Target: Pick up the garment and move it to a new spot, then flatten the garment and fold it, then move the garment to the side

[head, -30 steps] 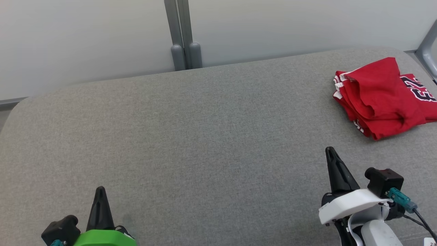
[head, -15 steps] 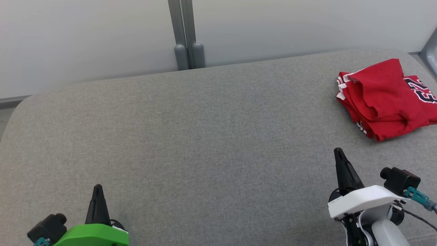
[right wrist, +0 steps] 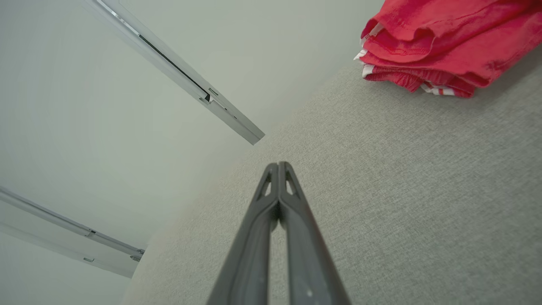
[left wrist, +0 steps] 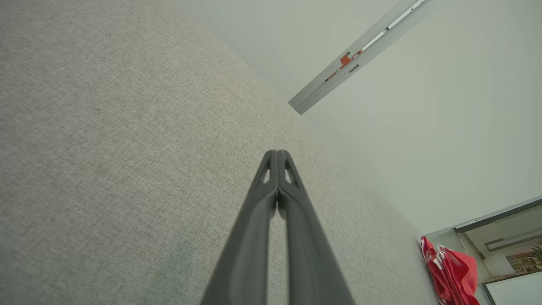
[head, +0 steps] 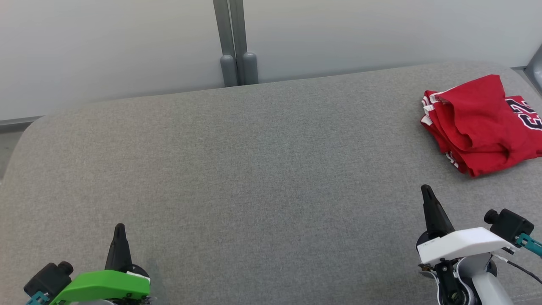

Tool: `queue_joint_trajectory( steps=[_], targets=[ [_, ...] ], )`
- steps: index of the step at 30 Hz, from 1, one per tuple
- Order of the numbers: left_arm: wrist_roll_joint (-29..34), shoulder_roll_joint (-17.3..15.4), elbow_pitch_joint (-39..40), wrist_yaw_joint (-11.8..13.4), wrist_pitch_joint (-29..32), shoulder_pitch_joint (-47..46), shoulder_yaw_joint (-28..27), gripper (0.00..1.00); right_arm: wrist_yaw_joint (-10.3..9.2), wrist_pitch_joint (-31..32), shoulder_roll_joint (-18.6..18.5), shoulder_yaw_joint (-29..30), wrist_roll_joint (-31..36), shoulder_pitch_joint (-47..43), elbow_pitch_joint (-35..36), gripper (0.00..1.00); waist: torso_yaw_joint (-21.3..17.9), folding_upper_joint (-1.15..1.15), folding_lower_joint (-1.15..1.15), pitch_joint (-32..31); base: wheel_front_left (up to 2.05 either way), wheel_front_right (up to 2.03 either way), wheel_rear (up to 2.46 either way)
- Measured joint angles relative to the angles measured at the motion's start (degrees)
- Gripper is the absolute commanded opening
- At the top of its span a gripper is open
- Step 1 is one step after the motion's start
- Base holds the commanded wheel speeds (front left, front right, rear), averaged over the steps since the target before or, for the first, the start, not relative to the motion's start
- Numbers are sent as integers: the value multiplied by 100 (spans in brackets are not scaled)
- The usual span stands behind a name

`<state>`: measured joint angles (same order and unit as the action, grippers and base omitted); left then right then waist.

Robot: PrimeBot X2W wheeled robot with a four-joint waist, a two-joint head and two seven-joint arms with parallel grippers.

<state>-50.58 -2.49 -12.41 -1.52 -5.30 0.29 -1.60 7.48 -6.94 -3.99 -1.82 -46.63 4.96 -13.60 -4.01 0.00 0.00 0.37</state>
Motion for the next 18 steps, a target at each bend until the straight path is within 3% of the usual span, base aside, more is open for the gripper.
queue_joint_trajectory(
  steps=[18],
  targets=[
    [-1114,-1,-52,-153,323,-157,-134,0,-1,307,-19,153,-1303,7,-3,0,82,0,0,-4,0,0,0]
  ],
)
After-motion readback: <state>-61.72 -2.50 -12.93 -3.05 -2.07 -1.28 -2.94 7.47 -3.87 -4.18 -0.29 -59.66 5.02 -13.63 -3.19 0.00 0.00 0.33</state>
